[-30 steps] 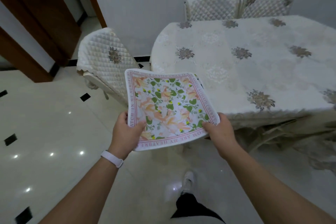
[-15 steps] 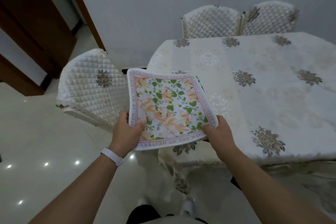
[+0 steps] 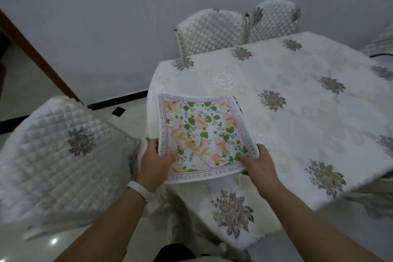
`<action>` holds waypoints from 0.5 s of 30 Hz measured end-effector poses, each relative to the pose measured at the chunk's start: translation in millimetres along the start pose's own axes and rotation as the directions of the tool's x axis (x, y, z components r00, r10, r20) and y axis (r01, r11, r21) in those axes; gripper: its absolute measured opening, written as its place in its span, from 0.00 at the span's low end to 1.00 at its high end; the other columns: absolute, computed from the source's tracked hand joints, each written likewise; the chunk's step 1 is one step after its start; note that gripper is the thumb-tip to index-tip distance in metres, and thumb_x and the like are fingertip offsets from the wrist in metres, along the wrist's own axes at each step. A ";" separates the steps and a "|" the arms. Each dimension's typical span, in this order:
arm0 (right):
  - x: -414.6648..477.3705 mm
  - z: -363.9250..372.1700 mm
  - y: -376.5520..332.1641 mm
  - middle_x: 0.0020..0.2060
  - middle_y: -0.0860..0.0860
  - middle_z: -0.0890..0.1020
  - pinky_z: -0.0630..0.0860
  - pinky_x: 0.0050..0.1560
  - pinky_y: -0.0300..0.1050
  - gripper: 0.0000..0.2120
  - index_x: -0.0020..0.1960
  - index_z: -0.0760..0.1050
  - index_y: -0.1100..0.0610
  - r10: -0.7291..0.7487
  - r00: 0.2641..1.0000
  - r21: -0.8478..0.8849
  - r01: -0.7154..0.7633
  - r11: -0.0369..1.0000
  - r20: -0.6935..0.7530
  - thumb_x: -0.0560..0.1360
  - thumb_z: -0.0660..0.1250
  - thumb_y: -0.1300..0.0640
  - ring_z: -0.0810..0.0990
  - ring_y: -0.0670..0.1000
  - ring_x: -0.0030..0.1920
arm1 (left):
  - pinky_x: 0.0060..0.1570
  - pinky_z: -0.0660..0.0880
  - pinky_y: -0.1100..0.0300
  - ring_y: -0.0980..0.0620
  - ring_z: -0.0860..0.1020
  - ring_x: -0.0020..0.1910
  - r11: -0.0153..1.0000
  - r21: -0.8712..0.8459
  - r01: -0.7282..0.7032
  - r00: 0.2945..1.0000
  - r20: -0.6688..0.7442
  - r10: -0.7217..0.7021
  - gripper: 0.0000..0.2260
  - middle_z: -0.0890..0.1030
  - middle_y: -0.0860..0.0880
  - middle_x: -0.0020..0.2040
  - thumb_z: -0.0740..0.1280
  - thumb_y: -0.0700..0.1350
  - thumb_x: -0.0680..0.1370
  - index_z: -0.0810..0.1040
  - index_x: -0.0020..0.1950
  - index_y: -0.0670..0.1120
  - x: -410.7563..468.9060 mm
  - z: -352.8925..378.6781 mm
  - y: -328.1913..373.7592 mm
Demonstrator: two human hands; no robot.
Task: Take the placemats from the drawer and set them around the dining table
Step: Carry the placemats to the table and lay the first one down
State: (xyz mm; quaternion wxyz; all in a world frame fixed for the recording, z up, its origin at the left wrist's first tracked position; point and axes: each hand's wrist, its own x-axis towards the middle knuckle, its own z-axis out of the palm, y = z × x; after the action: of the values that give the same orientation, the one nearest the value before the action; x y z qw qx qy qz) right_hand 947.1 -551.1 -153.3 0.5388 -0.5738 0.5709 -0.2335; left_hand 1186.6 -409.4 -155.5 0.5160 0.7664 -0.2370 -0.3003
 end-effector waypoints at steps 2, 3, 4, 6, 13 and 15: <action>7.9 10.2 -4.0 0.52 0.53 0.79 0.83 0.47 0.59 0.11 0.56 0.71 0.52 0.020 0.997 0.014 -0.019 1.000 -0.072 0.77 0.67 0.62 0.82 0.56 0.51 | 0.44 0.81 0.52 0.52 0.82 0.47 1.000 0.023 -0.021 0.997 0.068 0.020 0.15 0.81 0.51 0.50 0.74 0.43 0.73 0.74 0.56 0.48 30.6 -1.5 -0.3; 10.5 13.5 -4.0 0.51 0.53 0.79 0.83 0.47 0.59 0.11 0.56 0.71 0.52 0.030 0.994 0.028 -0.027 0.999 -0.109 0.77 0.68 0.62 0.82 0.56 0.51 | 0.44 0.81 0.53 0.53 0.81 0.47 0.999 0.032 -0.029 0.995 0.095 0.026 0.14 0.81 0.52 0.50 0.73 0.43 0.73 0.74 0.56 0.48 42.5 -0.1 -0.1; 12.1 15.4 -3.2 0.51 0.52 0.79 0.83 0.48 0.60 0.11 0.55 0.71 0.51 0.039 0.989 0.039 -0.034 0.999 -0.145 0.77 0.68 0.62 0.82 0.56 0.51 | 0.44 0.80 0.55 0.54 0.80 0.47 0.998 0.037 -0.041 0.992 0.121 0.036 0.14 0.81 0.53 0.49 0.73 0.43 0.74 0.73 0.55 0.48 52.4 2.9 0.2; 13.1 15.8 0.4 0.52 0.52 0.80 0.82 0.49 0.61 0.12 0.56 0.72 0.50 0.056 0.977 0.048 -0.047 0.998 -0.205 0.76 0.68 0.62 0.82 0.55 0.51 | 0.41 0.78 0.61 0.57 0.79 0.45 0.996 0.048 -0.073 0.982 0.180 0.064 0.13 0.79 0.55 0.47 0.72 0.42 0.74 0.72 0.55 0.48 66.9 12.5 3.4; 5.9 -0.6 22.9 0.51 0.51 0.80 0.81 0.52 0.62 0.12 0.58 0.71 0.53 0.163 0.926 0.085 -0.142 0.986 -0.340 0.77 0.67 0.63 0.81 0.55 0.52 | 0.36 0.73 0.68 0.59 0.78 0.44 0.998 0.059 -0.038 0.934 0.357 0.014 0.13 0.79 0.54 0.47 0.72 0.41 0.75 0.72 0.56 0.46 83.8 58.3 -2.1; 1.8 -7.0 30.6 0.50 0.50 0.79 0.81 0.53 0.61 0.12 0.58 0.71 0.53 0.186 0.913 0.081 -0.168 0.982 -0.363 0.77 0.67 0.63 0.81 0.55 0.52 | 0.37 0.73 0.67 0.59 0.78 0.45 0.998 0.064 -0.020 0.922 0.387 -0.006 0.13 0.79 0.54 0.48 0.72 0.41 0.75 0.72 0.56 0.46 80.6 69.8 -6.6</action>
State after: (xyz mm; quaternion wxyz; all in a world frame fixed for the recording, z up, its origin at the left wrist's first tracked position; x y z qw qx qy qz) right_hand 929.0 -548.1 -178.8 0.4543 -0.4527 0.7057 -0.3010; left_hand 1194.8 -506.6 -199.0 0.4343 0.7079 -0.3467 -0.4359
